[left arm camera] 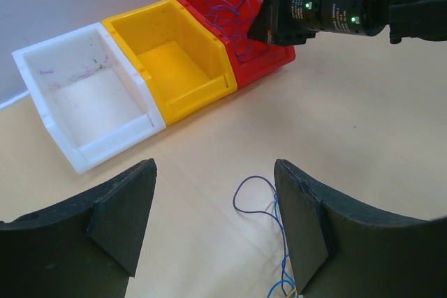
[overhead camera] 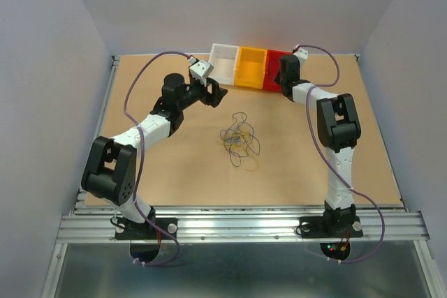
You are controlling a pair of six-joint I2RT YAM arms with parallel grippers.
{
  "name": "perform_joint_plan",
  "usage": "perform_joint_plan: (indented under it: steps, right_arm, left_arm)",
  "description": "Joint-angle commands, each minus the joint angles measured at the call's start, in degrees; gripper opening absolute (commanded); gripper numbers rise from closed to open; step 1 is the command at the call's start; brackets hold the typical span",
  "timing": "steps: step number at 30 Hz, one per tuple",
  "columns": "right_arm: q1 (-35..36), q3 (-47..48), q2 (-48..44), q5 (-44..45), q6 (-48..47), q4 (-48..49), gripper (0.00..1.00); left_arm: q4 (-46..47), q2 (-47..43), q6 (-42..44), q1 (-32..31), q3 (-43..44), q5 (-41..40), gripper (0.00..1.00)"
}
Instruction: Untangle the cables
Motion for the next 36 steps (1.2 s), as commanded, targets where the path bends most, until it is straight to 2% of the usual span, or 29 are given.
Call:
perform_joint_plan:
  steps: [1, 6, 15, 22, 28, 36]
  right_arm:
    - [-0.4, 4.5, 1.3, 6.1, -1.7, -1.6, 0.0]
    - [-0.7, 2.5, 0.0, 8.9, -0.5, -1.5, 0.0]
    - [-0.4, 6.8, 3.8, 1.4, -5.3, -2.5, 0.01]
    - [-0.3, 15.7, 10.4, -4.0, -7.7, -14.0, 0.03]
    - [-0.2, 9.0, 6.1, -5.5, -8.4, -14.1, 0.07]
    - [0.0, -1.8, -5.5, -7.7, -9.3, -14.7, 0.07]
  left_arm:
    - [2.0, -0.7, 0.9, -0.1, 1.4, 0.8, 0.8]
    - [1.8, -0.2, 1.0, -0.1, 1.5, 0.8, 0.79]
    - [1.6, 0.3, 1.1, -0.1, 1.9, 0.7, 0.8]
    - [1.5, 0.7, 1.1, -0.2, 2.0, 0.7, 0.79]
    - [1.4, 0.6, 1.2, -0.1, 2.1, 0.6, 0.8]
    - [1.2, 0.2, 1.2, -0.2, 2.0, 0.4, 0.79]
